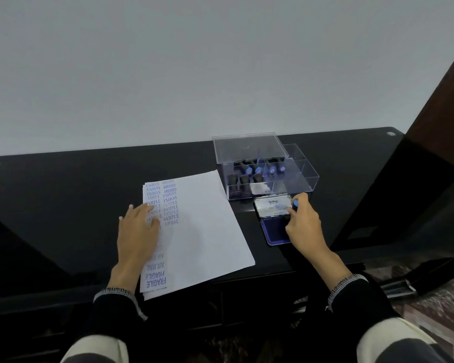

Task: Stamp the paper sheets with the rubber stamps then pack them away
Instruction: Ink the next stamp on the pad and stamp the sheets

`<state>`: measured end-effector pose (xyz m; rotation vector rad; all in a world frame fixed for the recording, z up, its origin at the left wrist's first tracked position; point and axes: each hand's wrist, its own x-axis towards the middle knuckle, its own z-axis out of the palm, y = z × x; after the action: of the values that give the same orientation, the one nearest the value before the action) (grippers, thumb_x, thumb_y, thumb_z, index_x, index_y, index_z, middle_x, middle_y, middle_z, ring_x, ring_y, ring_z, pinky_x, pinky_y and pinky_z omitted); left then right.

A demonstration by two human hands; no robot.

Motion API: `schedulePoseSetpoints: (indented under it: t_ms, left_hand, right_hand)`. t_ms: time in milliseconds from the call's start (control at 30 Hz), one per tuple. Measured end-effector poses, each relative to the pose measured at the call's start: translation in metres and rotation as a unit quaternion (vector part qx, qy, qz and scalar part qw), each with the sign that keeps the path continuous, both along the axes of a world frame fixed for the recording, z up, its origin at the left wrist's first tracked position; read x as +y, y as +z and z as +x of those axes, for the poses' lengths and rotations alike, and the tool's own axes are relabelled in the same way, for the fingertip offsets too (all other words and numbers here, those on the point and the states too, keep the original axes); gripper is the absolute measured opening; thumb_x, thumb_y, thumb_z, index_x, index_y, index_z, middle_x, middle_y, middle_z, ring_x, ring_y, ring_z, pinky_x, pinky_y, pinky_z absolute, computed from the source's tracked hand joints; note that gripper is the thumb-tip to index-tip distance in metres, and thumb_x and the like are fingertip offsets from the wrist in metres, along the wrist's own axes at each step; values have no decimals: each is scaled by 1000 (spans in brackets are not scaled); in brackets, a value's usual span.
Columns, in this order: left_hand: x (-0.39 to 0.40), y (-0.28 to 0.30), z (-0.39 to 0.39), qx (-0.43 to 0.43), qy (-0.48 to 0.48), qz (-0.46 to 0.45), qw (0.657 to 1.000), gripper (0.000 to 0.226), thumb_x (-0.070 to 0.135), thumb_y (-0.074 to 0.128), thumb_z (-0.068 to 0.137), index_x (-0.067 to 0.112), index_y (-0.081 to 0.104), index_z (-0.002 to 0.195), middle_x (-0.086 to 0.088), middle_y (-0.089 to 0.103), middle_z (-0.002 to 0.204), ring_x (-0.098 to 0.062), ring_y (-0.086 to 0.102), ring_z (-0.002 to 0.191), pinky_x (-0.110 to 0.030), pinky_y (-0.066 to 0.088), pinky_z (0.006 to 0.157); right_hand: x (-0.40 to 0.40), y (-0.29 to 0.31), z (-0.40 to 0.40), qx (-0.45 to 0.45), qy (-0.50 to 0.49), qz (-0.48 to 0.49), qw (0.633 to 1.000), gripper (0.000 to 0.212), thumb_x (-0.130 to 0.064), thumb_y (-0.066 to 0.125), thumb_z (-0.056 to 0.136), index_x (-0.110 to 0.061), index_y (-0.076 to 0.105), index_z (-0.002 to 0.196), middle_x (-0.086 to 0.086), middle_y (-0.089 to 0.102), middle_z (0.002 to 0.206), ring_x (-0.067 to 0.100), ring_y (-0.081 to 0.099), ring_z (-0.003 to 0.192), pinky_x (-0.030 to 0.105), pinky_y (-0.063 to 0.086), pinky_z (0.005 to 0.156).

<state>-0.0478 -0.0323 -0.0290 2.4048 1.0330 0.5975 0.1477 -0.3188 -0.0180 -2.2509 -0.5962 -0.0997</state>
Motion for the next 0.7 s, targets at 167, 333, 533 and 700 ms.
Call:
schedulePoseSetpoints:
  t_ms: [167,333,533,700]
  left_hand:
    - [6,-10,-2,35,8,-4,999,46,28,44,99,12,43,142,-1,35,153,-19,17,147,-42,5,120]
    - [8,-11,1,33,14,5,999,45,29,45,97,14,45,140,0,40,150,-19,23,145,-43,9,120]
    - [7,-11,1,27,22,14,999,44,28,47,96,13,48,137,-1,44,147,-20,27,143,-45,12,119]
    - [8,-13,1,32,23,21,999,43,29,46,96,14,49,136,-2,45,146,-21,29,142,-46,13,118]
  right_hand:
    - [1,-1,-1,-32,5,-32,999,29,13,47,84,-13,35,89,6,56,91,25,63,95,20,45,54]
    - [-1,4,2,17,9,-24,1000,32,17,46,83,-12,35,93,2,54,98,23,60,110,15,38,53]
    - [2,4,-4,-5,0,-23,1000,32,16,46,82,-13,34,90,3,56,96,20,62,101,14,37,48]
    - [1,4,-5,-9,0,-16,1000,30,15,45,83,-13,36,91,1,55,94,12,55,86,12,36,48]
